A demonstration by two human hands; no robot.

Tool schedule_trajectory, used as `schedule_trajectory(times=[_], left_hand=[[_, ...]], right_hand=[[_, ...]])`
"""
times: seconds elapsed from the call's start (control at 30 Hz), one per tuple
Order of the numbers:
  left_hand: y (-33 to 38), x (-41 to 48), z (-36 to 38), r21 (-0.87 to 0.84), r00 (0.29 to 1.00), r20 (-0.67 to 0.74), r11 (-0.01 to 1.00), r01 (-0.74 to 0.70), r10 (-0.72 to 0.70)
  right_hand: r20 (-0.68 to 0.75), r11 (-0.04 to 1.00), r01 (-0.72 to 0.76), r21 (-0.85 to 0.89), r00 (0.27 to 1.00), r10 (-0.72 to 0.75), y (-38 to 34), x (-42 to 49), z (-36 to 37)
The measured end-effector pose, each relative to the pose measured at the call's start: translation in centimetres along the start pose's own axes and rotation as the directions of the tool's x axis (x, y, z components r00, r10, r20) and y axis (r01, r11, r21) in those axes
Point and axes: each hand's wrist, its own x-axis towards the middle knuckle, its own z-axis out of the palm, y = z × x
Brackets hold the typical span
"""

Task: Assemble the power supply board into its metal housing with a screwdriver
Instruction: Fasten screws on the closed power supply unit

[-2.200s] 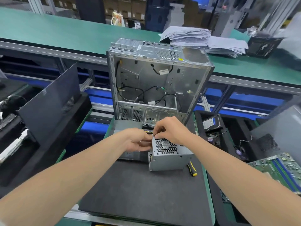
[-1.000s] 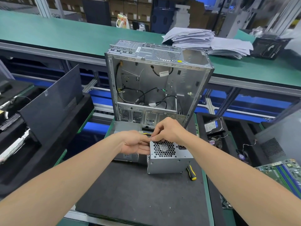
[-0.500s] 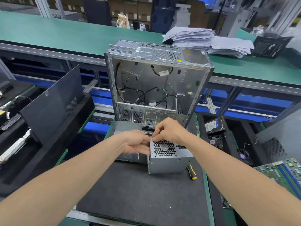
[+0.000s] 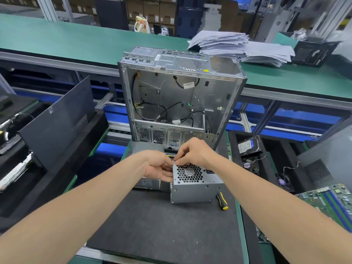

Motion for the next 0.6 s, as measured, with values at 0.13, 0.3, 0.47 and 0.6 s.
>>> schedule_trajectory(times=[0.13, 0.3, 0.47, 0.6], left_hand=[[0.2, 0.0, -0.3, -0.017, 0.999, 0.048, 1.0, 0.021, -0.02], [0.6, 0.0, -0.5, 0.044, 0.994, 0.102, 0.999, 0.026, -0.031], [1.1, 0.4, 0.4, 0.346, 0.979, -0.107, 0.93, -0.129, 0.175], [1.4, 1.0, 2.0, 0.783, 0.717, -0.074, 0.485, -0.388, 0.693]], right_hand=[[0.03, 1.0, 0.012, 0.015, 0.999, -0.012, -0.1, 0.1, -0.3], [0.044, 0.999, 0.045, 0.019, 0.998, -0.046, 0.2, -0.2, -0.7], [-0.126, 0.996, 0.019, 0.082, 0.992, -0.009, 1.7, -0.5, -1.6], [-0.332, 0.998, -0.058, -0.009, 0.942, 0.052, 4.7, -1.3, -2.6]])
